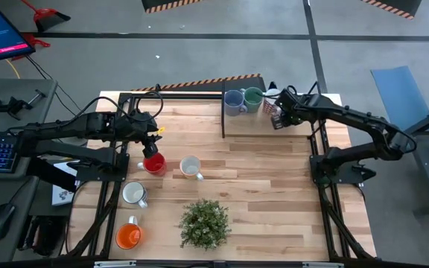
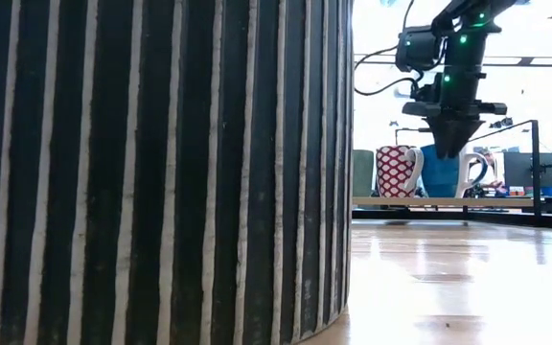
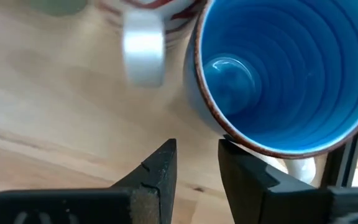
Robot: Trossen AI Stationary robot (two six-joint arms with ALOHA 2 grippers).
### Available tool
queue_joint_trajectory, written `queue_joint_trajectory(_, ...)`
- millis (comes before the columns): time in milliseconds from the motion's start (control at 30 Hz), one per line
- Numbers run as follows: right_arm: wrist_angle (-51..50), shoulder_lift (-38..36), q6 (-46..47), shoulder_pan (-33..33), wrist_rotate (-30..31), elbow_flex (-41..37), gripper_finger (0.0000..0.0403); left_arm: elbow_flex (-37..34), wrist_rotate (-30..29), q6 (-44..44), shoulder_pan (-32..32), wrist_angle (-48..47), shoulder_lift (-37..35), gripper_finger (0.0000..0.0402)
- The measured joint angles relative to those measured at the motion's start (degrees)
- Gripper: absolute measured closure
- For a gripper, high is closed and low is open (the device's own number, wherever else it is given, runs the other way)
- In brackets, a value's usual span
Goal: Place coffee mugs
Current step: Put the blue mug on the shelf
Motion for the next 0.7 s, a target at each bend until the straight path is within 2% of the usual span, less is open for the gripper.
queue_joint_trajectory(700,3.3,0.0,0.0,-4.9,1.9,0.0,0.0297,0.0,0.0,0.1,0.0,0.0,0.0,0.0254)
